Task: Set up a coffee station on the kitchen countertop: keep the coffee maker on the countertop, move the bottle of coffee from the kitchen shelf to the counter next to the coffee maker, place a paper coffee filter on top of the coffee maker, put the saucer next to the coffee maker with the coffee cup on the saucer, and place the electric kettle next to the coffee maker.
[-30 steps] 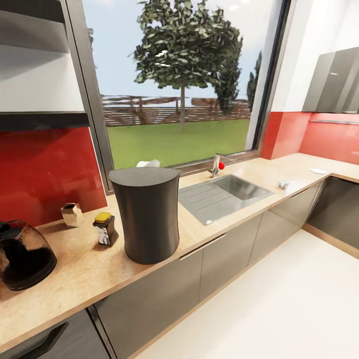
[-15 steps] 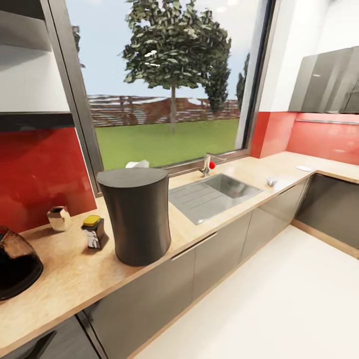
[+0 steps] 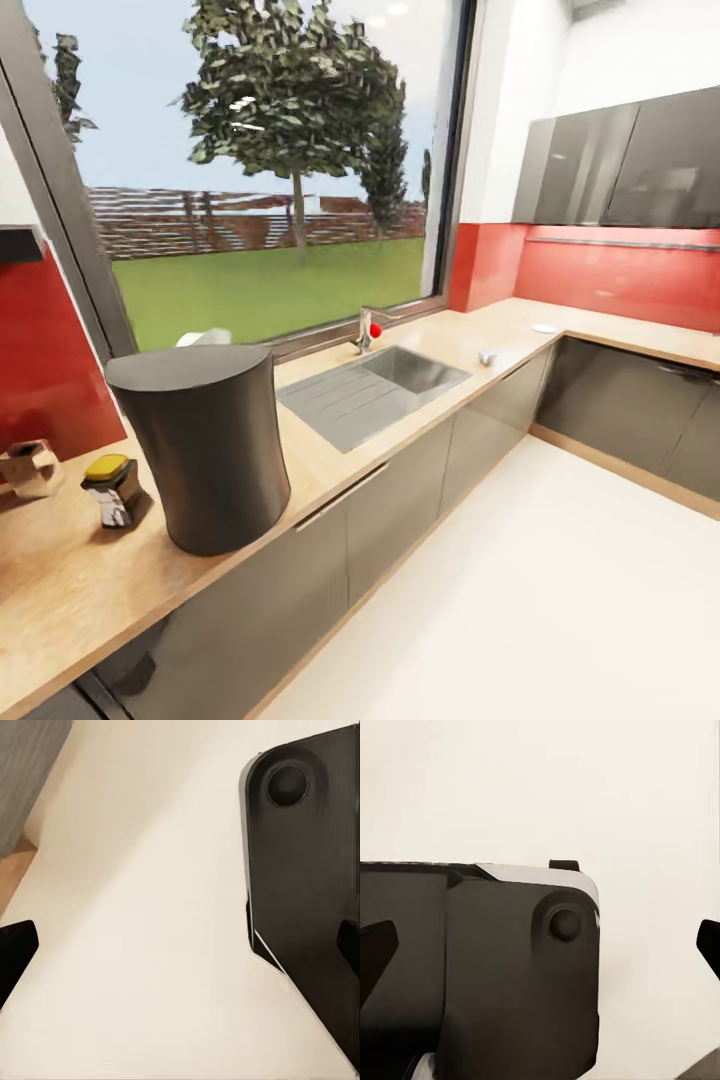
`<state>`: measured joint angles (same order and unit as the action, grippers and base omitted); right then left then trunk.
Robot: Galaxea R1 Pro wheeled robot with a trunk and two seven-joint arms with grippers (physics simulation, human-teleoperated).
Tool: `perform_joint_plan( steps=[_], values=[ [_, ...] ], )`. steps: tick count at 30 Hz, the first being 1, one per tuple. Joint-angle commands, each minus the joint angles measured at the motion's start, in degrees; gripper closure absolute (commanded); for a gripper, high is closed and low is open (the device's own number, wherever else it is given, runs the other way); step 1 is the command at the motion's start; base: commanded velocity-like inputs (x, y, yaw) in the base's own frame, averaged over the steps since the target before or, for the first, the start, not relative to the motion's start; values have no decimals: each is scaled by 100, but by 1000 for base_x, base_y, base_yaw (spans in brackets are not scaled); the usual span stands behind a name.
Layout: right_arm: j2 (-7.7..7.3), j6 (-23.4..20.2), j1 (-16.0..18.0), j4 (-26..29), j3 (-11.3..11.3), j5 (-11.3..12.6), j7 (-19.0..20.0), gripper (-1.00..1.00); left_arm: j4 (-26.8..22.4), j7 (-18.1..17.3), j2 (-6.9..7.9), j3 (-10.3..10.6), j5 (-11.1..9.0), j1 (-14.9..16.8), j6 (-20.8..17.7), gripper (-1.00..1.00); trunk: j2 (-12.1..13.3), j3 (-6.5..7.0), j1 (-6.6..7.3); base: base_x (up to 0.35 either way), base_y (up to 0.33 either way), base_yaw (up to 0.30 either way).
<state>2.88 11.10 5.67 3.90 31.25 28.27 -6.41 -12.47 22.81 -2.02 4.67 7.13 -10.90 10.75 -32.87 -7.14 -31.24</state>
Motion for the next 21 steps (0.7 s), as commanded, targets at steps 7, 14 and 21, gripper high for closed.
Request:
perform_joint_plan(
  steps=[7, 14, 21],
  values=[
    [1, 23, 5, -3, 48, 47, -18, -100, -13, 81, -46, 42, 36, 0, -133, -100, -8, -9, -4, 160, -231, -300],
    [2, 24, 5, -3, 53, 47, -18, -100, 2, 189, -29, -12, 16, 0, -146, -100, -8, -9, -4, 232, -205, -300],
    [2, 24, 5, -3, 57, 47, -18, -100, 7, 989, -32, -229, -84, 113, -257, -100, -8, -9, -4, 247, -196, -300]
  ],
)
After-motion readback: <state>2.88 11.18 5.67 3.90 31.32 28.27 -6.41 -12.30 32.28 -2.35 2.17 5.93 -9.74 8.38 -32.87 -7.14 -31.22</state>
